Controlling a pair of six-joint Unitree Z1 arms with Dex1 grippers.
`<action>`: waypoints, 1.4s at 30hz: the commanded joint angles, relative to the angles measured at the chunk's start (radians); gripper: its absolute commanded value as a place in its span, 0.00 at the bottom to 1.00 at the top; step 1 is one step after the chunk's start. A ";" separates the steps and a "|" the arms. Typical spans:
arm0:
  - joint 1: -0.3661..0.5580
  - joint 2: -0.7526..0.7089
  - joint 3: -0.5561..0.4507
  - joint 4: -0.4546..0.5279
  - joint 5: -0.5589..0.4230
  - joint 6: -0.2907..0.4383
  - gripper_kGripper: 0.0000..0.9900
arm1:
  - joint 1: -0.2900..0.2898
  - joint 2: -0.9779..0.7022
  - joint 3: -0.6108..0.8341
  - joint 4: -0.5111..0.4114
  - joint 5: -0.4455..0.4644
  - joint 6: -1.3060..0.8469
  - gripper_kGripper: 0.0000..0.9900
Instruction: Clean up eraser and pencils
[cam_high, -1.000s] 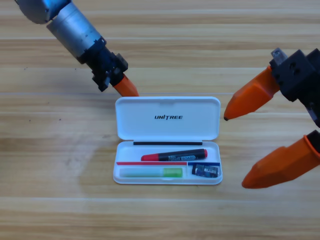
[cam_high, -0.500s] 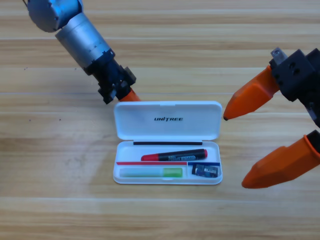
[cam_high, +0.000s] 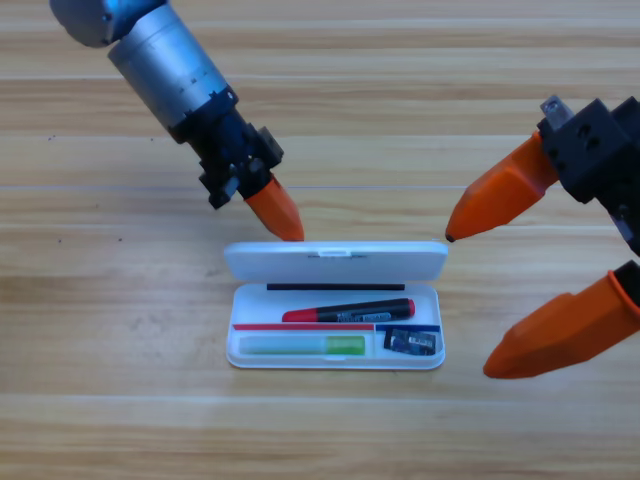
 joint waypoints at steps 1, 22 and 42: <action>-0.056 0.006 0.065 -0.048 0.030 -0.023 0.00 | -0.025 0.029 0.030 -0.015 0.022 0.000 0.99; -0.130 -0.008 0.197 -0.203 0.126 -0.087 0.00 | -0.024 0.032 0.029 -0.015 0.029 0.003 0.99; -0.153 -0.011 0.295 -0.301 0.181 -0.106 0.00 | -0.024 0.038 0.026 -0.018 0.029 0.004 0.99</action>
